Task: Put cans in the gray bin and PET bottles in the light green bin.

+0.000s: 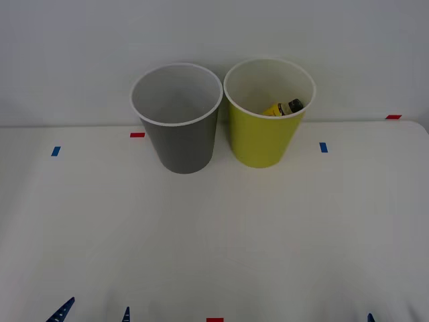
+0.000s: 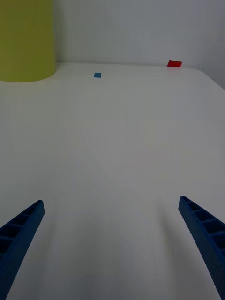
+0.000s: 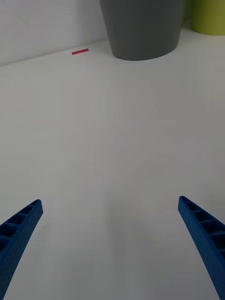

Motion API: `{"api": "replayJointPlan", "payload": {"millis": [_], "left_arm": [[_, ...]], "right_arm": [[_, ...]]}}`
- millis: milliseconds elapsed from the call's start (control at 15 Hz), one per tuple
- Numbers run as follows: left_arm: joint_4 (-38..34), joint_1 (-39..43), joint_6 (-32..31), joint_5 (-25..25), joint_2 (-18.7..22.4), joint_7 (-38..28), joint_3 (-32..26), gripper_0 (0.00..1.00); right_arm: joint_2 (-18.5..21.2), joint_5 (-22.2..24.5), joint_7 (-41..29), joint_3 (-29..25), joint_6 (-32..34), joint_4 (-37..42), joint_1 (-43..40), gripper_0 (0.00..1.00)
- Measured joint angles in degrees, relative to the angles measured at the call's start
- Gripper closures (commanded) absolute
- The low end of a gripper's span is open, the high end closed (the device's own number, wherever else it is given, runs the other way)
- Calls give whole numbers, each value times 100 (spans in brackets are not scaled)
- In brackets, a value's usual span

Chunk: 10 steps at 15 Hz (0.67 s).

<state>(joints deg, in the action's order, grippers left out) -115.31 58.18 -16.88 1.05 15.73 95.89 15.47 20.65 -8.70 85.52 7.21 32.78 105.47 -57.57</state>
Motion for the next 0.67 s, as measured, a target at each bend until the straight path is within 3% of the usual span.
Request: {"api": "replayJointPlan", "payload": {"millis": [667], "left_arm": [[0, 0, 0, 0, 0, 0, 0, 0]], "right_arm": [[0, 0, 0, 0, 0, 0, 0, 0]]}}
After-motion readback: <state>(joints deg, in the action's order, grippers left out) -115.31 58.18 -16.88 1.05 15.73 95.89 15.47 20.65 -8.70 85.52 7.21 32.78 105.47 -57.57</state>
